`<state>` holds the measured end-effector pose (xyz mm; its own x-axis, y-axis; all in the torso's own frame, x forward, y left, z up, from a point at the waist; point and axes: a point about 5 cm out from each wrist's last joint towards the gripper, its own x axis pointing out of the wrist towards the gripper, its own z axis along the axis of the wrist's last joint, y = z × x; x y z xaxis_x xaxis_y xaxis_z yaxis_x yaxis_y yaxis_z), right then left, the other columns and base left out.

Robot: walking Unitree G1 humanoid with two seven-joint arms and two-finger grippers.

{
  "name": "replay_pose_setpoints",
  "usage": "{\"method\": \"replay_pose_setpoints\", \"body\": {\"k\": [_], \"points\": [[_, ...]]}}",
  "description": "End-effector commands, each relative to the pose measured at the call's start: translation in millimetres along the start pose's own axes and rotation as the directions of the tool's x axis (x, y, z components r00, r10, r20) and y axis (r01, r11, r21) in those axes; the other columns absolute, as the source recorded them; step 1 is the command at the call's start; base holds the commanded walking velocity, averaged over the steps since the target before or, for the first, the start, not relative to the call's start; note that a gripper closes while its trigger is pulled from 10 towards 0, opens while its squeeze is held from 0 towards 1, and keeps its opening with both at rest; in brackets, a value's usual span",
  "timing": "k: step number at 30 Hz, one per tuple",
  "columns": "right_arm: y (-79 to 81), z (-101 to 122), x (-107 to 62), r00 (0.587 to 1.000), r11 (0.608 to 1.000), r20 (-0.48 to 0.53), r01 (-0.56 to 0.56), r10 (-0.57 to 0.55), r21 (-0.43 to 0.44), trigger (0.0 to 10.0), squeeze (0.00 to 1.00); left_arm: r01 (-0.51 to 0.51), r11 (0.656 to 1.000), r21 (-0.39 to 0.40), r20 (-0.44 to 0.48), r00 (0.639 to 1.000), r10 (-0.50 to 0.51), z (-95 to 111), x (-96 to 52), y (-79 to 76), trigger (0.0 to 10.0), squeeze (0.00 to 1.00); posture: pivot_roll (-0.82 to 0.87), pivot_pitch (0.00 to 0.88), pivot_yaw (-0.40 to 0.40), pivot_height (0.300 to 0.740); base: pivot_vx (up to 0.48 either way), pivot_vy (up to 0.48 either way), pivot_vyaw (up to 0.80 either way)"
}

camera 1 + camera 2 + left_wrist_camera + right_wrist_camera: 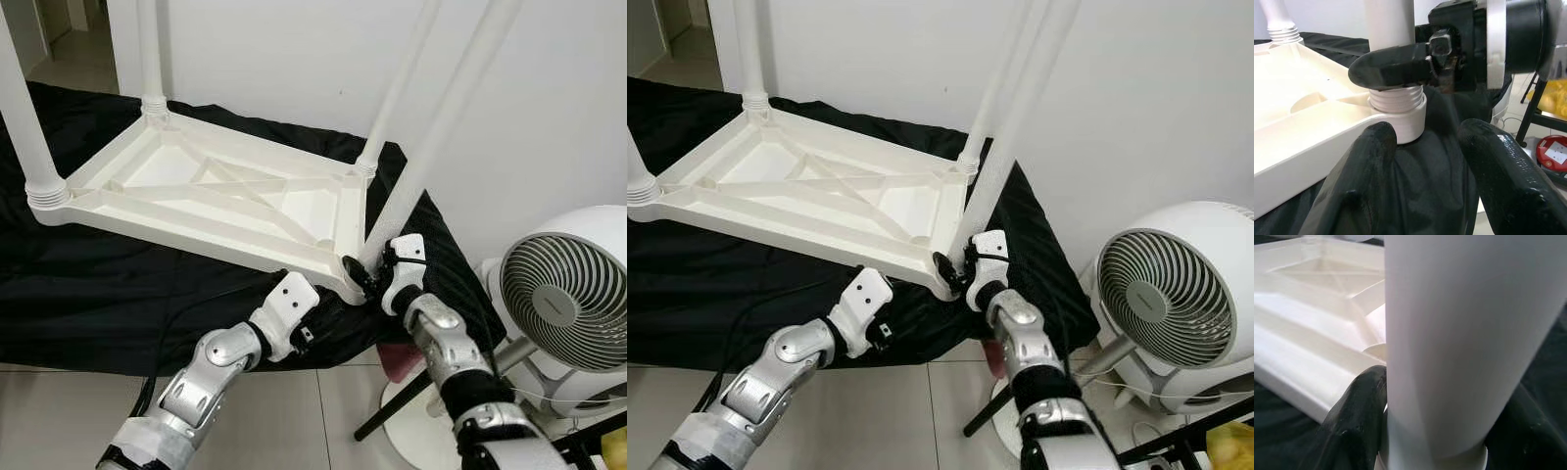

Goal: Building children table

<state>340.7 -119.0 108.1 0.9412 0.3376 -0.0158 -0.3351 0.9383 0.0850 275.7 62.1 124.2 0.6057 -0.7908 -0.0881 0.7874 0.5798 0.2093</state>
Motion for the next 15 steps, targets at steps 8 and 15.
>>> {"method": "replay_pose_setpoints", "body": {"k": [8, 15], "points": [[6.6, -21, -19.8, 0.935, 0.935, -0.08, 0.35, -0.346, 0.053, 10.0, 0.0, 0.11, 0.994, 0.01, -0.01, 0.994, -0.11, 1, 4.5, -4.0, 10.0, 0.0, 0.11, 0.0, -0.178, 0.74, 0.0, 0.0, 0.0], [14.0, -12, -17.7, 0.958, 0.956, -0.025, 0.285, -0.284, 0.067, 10.0, 0.78, 0.12, 0.993, 0.008, -0.004, 0.993, -0.12, 2, 7.2, -6.8, 10.0, 0.0, 0.11, 0.0, -0.175, 0.74, 0.0, 0.0, 0.0]]}}
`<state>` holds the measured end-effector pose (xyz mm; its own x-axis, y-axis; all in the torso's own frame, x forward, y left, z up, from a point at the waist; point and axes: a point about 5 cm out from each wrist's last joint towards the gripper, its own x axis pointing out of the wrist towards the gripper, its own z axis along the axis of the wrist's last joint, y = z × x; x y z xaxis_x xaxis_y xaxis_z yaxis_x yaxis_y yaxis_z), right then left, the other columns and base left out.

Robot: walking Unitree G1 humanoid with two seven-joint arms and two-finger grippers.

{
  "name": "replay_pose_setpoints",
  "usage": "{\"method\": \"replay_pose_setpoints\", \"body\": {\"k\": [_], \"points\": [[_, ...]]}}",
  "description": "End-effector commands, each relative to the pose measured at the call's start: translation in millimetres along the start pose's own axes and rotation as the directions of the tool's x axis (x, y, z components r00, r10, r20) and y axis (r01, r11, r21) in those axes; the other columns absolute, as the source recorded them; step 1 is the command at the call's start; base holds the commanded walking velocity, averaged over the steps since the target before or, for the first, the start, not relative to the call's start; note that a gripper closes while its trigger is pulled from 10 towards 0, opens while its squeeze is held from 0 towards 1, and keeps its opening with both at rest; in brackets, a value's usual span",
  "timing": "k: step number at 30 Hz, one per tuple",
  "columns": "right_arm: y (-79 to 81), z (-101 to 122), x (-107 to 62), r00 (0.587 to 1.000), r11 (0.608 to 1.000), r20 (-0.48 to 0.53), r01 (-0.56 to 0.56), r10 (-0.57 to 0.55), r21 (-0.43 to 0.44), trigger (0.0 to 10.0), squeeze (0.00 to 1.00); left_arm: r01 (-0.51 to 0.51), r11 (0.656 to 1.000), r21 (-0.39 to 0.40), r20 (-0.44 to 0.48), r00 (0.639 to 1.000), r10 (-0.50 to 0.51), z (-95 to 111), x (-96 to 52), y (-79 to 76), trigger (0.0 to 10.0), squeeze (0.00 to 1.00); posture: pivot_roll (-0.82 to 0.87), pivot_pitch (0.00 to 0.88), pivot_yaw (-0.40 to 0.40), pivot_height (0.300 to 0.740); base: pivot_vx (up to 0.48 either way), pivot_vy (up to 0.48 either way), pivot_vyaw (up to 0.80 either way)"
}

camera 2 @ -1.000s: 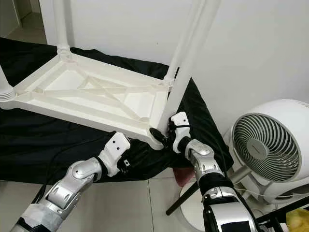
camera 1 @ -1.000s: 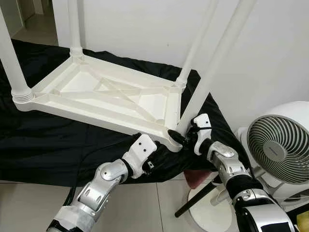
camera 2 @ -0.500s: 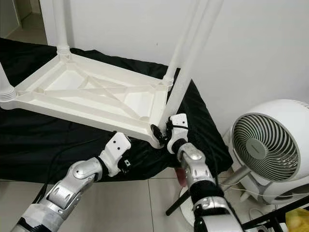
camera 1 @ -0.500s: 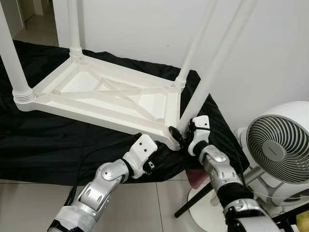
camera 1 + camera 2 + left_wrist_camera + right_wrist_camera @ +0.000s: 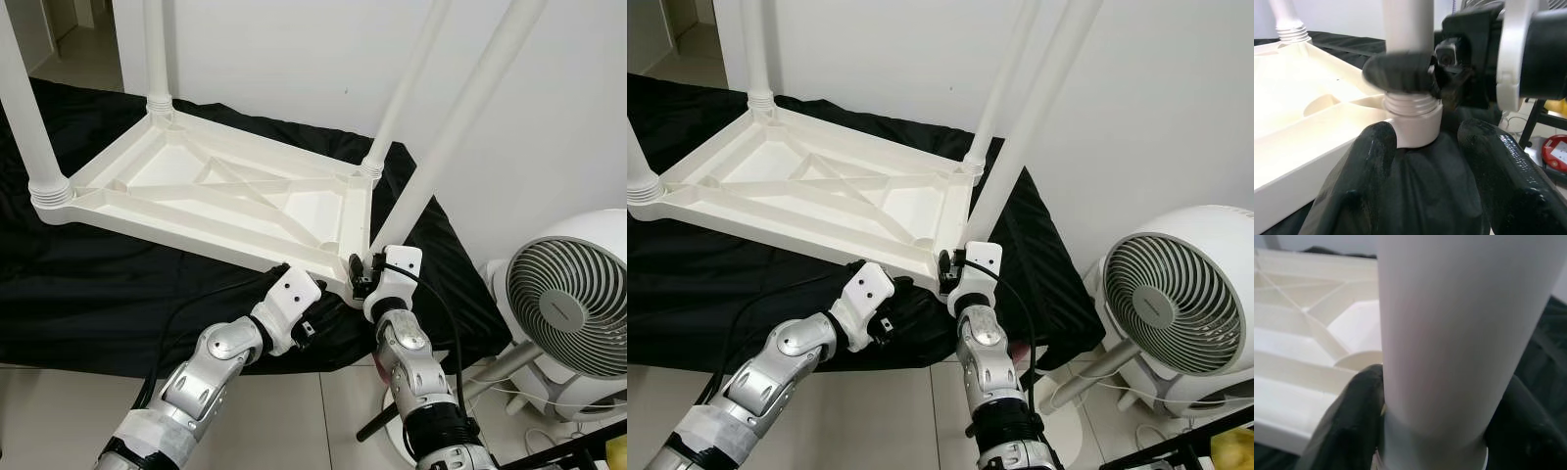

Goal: Building children table

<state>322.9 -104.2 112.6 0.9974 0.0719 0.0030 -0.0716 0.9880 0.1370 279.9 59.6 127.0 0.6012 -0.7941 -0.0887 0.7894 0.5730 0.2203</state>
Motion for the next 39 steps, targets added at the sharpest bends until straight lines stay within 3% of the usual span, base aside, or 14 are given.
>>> {"method": "replay_pose_setpoints", "body": {"k": [1, 7, 13, 14, 18, 20, 22, 23, 25, 34, 35, 39], "points": [[-10.0, -12, -3.9, 0.999, 1.0, -0.053, 0.004, -0.004, -0.009, 10.0, 1.0, 0.126, 0.992, -0.002, -0.001, 0.992, -0.126, -1, 4.2, -12.5, 10.0, 0.0, 0.11, 0.0, -0.178, 0.74, 0.0, 0.0, 0.0], [-5.3, -3, -4.8, 0.994, 0.993, -0.007, -0.109, 0.11, 0.039, 10.0, 1.0, 0.108, 0.994, -0.012, 0.004, 0.994, -0.108, 0, 4.5, -11.1, 10.0, 0.0, 0.12, 0.0, -0.186, 0.74, 0.0, 0.0, 0.0], [-7.1, -1, -1.2, 0.981, 0.981, -0.013, -0.194, 0.194, -0.005, 10.0, 1.0, 0.114, 0.993, -0.013, 0.005, 0.994, -0.114, -1, 5.4, -14.7, 10.0, 0.0, 0.12, 0.0, -0.193, 0.74, 0.0, 0.0, 0.0], [-12.0, 0, 0.7, 0.973, 0.972, -0.025, -0.232, 0.231, -0.047, 10.0, 0.0, 0.114, 0.993, -0.013, 0.007, 0.993, -0.114, -1, 5.4, -15.5, 10.0, 0.0, 0.12, 0.0, -0.194, 0.74, 0.0, 0.0, 0.0], [-18.8, 1, 2.9, 0.958, 0.953, -0.041, -0.287, 0.285, -0.092, 10.0, 0.0, 0.113, 0.994, -0.014, 0.008, 0.994, -0.113, -1, 5.7, -15.5, 10.0, 0.0, 0.12, 0.0, -0.197, 0.74, 0.0, 0.0, 0.0], [-24.7, 4, 7.0, 0.923, 0.912, -0.052, -0.386, 0.382, -0.142, 10.0, 0.0, 0.108, 0.994, -0.012, 0.01, 0.994, -0.108, -1, 6.6, -14.4, 10.0, 0.0, 0.13, 0.0, -0.195, 0.74, 0.0, 0.0, 0.0], [-25.9, 5, 7.9, 0.914, 0.901, -0.058, -0.407, 0.403, -0.151, 10.0, 0.0, 0.107, 0.994, -0.011, 0.01, 0.994, -0.107, 0, 6.7, -14.3, 10.0, 0.0, 0.13, 0.0, -0.195, 0.74, 0.0, 0.0, 0.0], [-27.3, 8, 11.4, 0.878, 0.857, -0.081, -0.477, 0.471, -0.192, 10.0, 0.0, 0.109, 0.994, -0.011, 0.011, 0.994, -0.109, 0, 6.6, -14.1, 10.0, 0.0, 0.12, 0.0, -0.192, 0.74, 0.0, 0.0, 0.0], [-27.9, 9, 12.9, 0.867, 0.841, -0.093, -0.497, 0.489, -0.214, 10.0, 0.0, 0.11, 0.994, -0.01, 0.01, 0.994, -0.11, 0, 6.5, -13.9, 10.0, 0.0, 0.12, 0.0, -0.189, 0.74, 0.0, 0.0, 0.0], [-28.5, 10, 20.9, 0.809, 0.779, -0.14, -0.588, 0.571, -0.218, 10.0, 0.0, 0.112, 0.994, -0.008, 0.01, 0.994, -0.112, 1, 6.1, -12.2, 10.0, 0.0, 0.12, 0.0, -0.183, 0.74, 0.0, 0.0, 0.0], [-28.6, 9, 22.8, 0.799, 0.77, -0.155, -0.601, 0.581, -0.214, 0.0, 0.0, 0.114, 0.993, -0.005, 0.009, 0.993, -0.114, 2, 6.2, -11.4, 10.0, 0.0, 0.13, 0.0, -0.183, 0.74, 0.0, 0.0, 0.0], [-31.7, 1, 24.4, 0.791, 0.77, -0.205, -0.61, 0.577, -0.185, 0.0, 0.0, 0.112, 0.994, 0.001, 0.01, 0.994, -0.112, 4, 6.3, -8.0, 10.0, 0.0, 0.13, 0.0, -0.183, 0.74, 0.0, 0.0, 0.0]]}}
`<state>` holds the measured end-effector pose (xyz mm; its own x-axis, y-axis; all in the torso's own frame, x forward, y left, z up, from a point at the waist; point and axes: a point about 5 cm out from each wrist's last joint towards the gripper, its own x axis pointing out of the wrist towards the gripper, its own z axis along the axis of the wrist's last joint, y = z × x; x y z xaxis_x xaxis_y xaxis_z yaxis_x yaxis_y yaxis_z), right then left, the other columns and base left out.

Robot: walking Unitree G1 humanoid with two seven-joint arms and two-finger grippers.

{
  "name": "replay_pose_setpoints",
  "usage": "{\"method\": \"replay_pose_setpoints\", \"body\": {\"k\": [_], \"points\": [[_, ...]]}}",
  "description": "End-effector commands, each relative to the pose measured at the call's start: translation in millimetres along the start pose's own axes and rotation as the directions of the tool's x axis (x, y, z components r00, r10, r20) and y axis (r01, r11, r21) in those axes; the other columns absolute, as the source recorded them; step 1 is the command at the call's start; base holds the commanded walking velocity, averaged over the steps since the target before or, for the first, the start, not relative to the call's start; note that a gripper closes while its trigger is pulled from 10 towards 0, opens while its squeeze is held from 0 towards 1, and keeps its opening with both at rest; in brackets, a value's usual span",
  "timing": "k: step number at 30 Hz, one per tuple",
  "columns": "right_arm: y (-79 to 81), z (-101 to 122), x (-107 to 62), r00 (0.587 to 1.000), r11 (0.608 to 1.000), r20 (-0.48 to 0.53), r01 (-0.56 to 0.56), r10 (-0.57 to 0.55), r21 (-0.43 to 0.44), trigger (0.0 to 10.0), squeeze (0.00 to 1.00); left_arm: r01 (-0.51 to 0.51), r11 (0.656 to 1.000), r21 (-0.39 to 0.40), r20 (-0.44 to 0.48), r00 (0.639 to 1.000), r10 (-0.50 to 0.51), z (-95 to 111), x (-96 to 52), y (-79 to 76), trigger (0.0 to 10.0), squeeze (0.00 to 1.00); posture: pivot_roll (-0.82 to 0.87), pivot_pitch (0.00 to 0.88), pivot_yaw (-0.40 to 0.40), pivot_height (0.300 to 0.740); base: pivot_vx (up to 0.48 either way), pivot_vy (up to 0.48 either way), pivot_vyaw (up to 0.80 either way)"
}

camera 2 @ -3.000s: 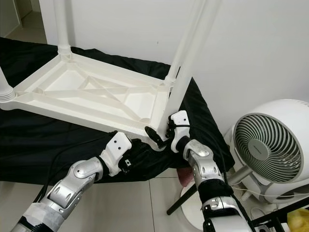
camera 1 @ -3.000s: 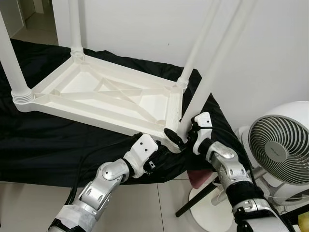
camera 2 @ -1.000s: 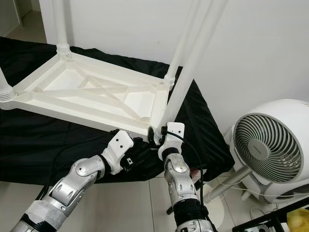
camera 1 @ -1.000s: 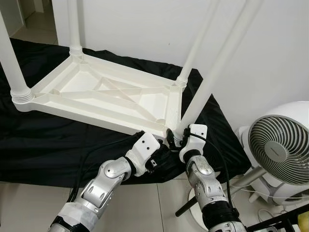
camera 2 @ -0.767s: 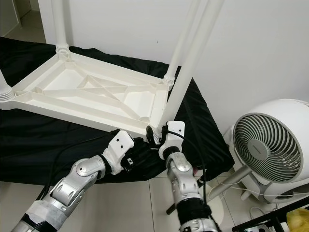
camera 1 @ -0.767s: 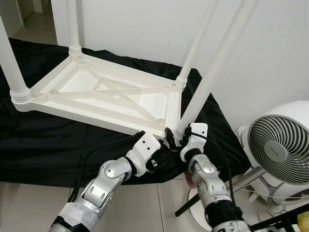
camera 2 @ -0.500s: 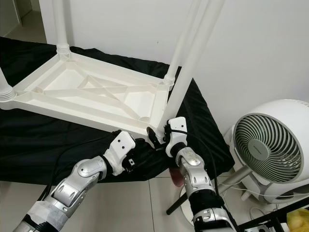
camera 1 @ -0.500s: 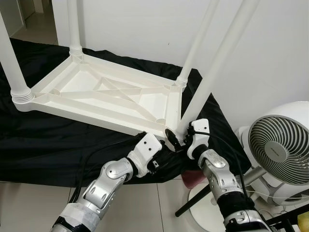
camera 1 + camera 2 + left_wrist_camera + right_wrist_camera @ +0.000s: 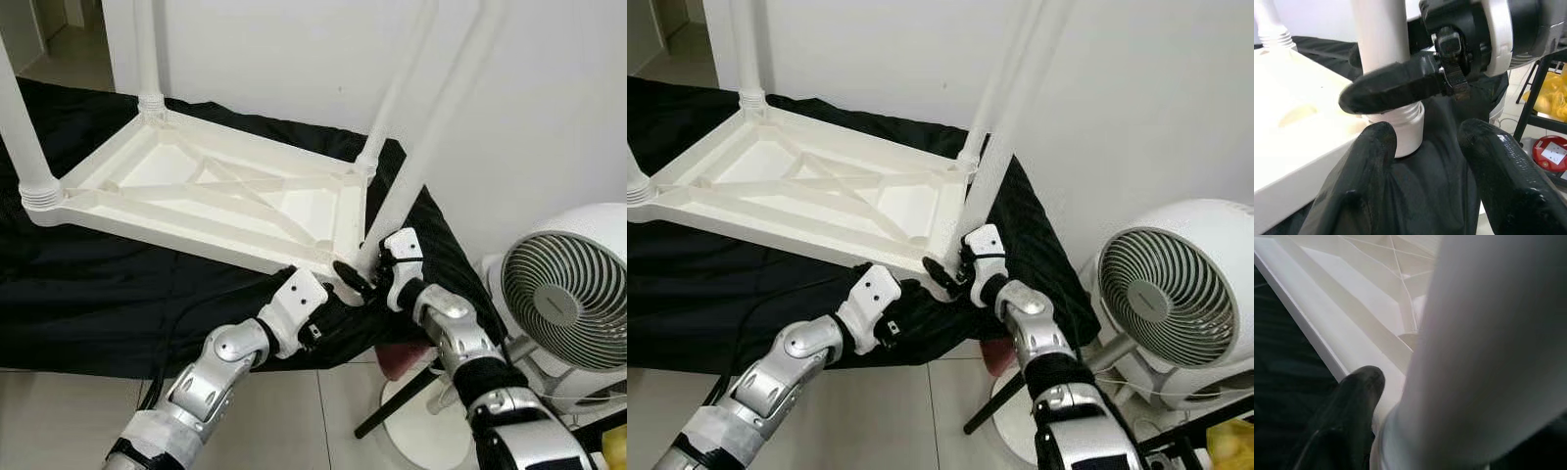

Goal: Building children table

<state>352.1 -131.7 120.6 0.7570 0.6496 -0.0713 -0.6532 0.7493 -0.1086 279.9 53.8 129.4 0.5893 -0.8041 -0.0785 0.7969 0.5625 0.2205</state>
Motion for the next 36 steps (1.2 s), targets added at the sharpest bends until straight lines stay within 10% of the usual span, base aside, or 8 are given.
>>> {"method": "replay_pose_setpoints", "body": {"k": [1, 13, 14, 25, 36], "points": [[1.1, -12, -3.1, 0.999, 0.999, -0.051, -0.018, 0.019, 0.03, 0.0, 0.0, 0.097, 0.995, -0.002, -0.003, 0.995, -0.097, 0, 1.8, -4.6, 10.0, 0.0, 0.13, 0.0, -0.183, 0.74, 0.0, 0.0, 0.0], [-4.1, -26, -14.0, 0.997, 0.997, -0.081, 0.014, -0.008, 0.079, 0.0, 0.0, 0.09, 0.996, -0.007, -0.004, 0.996, -0.09, 0, 0.3, -5.6, 10.0, 0.0, 0.13, 0.0, -0.189, 0.74, 0.0, 0.0, 0.0], [-5.2, -26, -14.3, 0.997, 0.996, -0.076, 0.025, -0.018, 0.088, 10.0, 0.0, 0.09, 0.996, -0.008, -0.004, 0.996, -0.09, 0, 0.6, -5.3, 10.0, 0.0, 0.12, 0.0, -0.188, 0.74, 0.0, 0.0, 0.0], [-8.1, -21, -10.4, 0.954, 0.95, -0.065, 0.297, -0.291, 0.098, 10.0, 0.0, 0.085, 0.996, 0.0, -0.009, 0.996, -0.085, -2, -1.6, -3.8, 10.0, 0.0, 0.12, 0.0, -0.183, 0.74, 0.0, 0.0, 0.0], [19.1, -22, -10.8, 0.789, 0.767, -0.103, 0.613, -0.606, 0.19, 10.0, 0.0, 0.081, 0.997, -0.002, -0.019, 0.997, -0.081, -7, -1.7, -6.6, 10.0, 0.0, 0.11, 0.0, -0.182, 0.74, 0.0, 0.0, 0.0]]}}
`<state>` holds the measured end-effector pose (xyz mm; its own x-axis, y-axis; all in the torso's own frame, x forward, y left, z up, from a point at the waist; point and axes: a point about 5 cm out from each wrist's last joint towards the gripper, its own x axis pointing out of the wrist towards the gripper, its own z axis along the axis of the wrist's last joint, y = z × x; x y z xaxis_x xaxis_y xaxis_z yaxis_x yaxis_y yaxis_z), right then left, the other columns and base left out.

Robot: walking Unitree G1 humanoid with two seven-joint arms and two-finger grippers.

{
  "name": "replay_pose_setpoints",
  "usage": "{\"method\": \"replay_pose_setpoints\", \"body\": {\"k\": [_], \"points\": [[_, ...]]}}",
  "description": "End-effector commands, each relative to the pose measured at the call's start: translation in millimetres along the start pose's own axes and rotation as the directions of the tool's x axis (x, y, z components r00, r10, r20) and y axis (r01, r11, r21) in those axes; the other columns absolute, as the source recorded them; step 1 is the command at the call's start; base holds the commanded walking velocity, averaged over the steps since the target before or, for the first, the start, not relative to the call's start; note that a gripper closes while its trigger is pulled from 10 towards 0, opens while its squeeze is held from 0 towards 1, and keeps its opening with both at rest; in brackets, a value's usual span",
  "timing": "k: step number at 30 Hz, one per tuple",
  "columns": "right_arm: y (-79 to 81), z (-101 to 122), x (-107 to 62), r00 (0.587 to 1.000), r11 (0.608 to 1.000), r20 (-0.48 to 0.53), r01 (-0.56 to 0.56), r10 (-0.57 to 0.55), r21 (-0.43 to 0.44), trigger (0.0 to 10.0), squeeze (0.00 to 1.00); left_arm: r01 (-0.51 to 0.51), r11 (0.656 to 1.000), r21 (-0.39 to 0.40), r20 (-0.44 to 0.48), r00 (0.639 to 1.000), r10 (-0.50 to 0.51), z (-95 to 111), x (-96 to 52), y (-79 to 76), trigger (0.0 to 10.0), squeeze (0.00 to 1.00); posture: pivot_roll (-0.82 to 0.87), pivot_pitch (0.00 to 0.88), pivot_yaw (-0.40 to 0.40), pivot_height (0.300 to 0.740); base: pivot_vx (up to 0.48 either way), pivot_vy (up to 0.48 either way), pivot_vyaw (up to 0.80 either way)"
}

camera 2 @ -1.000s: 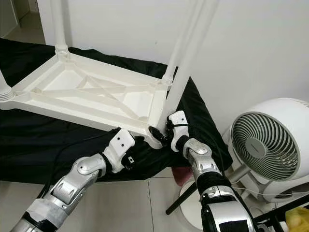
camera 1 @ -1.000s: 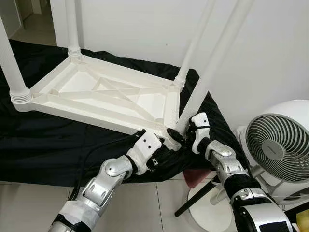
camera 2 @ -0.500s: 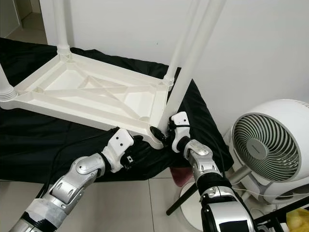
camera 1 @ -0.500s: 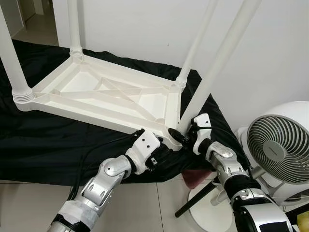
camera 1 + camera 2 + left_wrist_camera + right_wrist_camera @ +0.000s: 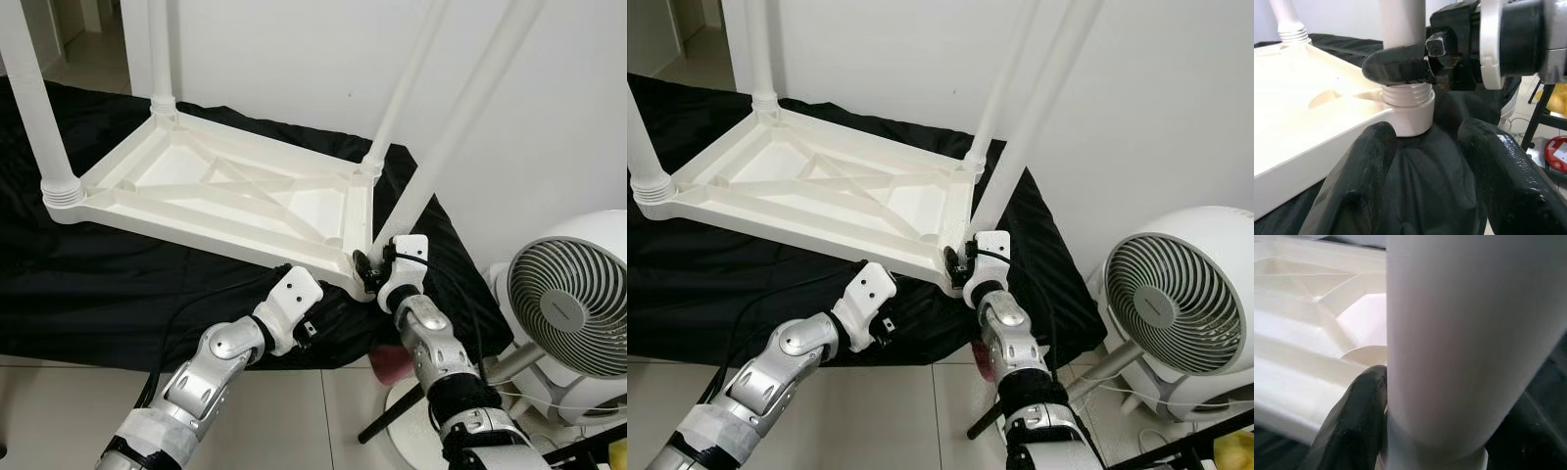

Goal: Building children table

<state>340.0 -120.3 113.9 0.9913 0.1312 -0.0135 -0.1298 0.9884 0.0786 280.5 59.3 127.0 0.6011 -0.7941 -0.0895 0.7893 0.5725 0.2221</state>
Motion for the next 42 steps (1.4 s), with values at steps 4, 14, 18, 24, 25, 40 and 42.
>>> {"method": "replay_pose_setpoints", "body": {"k": [4, 14, 18, 24, 25, 40, 42], "points": [[12.8, -19, -16.9, 0.991, 0.993, -0.073, 0.116, -0.115, 0.011, 10.0, 0.0, 0.1, 0.995, 0.002, -0.003, 0.995, -0.1, -2, 2.8, -12.8, 10.0, 0.0, 0.11, 0.0, -0.179, 0.74, 0.0, 0.0, 0.0], [3.7, -7, -17.2, 0.997, 0.996, -0.023, 0.078, -0.077, 0.033, 10.0, 1.0, 0.096, 0.995, 0.001, -0.002, 0.995, -0.096, -2, 2.8, -9.4, 10.0, 0.0, 0.11, 0.0, -0.188, 0.74, 0.0, 0.0, 0.0], [1.2, 0, -17.5, 0.997, 0.997, 0.006, 0.071, -0.071, 0.035, 10.0, 1.0, 0.094, 0.996, 0.001, -0.001, 0.996, -0.094, -2, 3.0, -9.5, 10.0, 0.0, 0.11, 0.0, -0.19, 0.74, 0.0, 0.0, 0.0], [-11.1, 10, -17.3, 0.998, 0.999, 0.052, 0.039, -0.04, 0.019, 10.0, 1.0, 0.09, 0.996, 0.001, -0.002, 0.996, -0.09, -2, 2.4, -9.6, 10.0, 0.0, 0.12, 0.0, -0.196, 0.74, 0.0, 0.0, 0.0], [-11.1, 10, -17.3, 0.998, 0.999, 0.052, 0.039, -0.04, 0.019, 10.0, 1.0, 0.09, 0.996, 0.001, -0.002, 0.996, -0.09, -2, 2.4, -9.6, 10.0, 0.0, 0.12, 0.0, -0.196, 0.74, 0.0, 0.0, 0.0], [-15.7, -1, -17.8, 0.917, 0.915, 0.039, -0.391, 0.396, -0.103, 10.0, 0.0, 0.017, 1.0, 0.015, 0.005, 1.0, -0.017, -8, 6.4, -4.8, 10.0, 0.0, 0.1, 0.0, -0.182, 0.74, 0.0, 0.0, 0.0], [-19.1, 1, -14.2, 0.919, 0.914, 0.031, -0.387, 0.393, -0.119, 10.0, 0.0, 0.034, 0.999, 0.022, 0.011, 0.999, -0.035, -5, 7.0, -6.6, 10.0, 0.0, 0.1, 0.0, -0.183, 0.74, 0.0, 0.0, 0.0]]}}
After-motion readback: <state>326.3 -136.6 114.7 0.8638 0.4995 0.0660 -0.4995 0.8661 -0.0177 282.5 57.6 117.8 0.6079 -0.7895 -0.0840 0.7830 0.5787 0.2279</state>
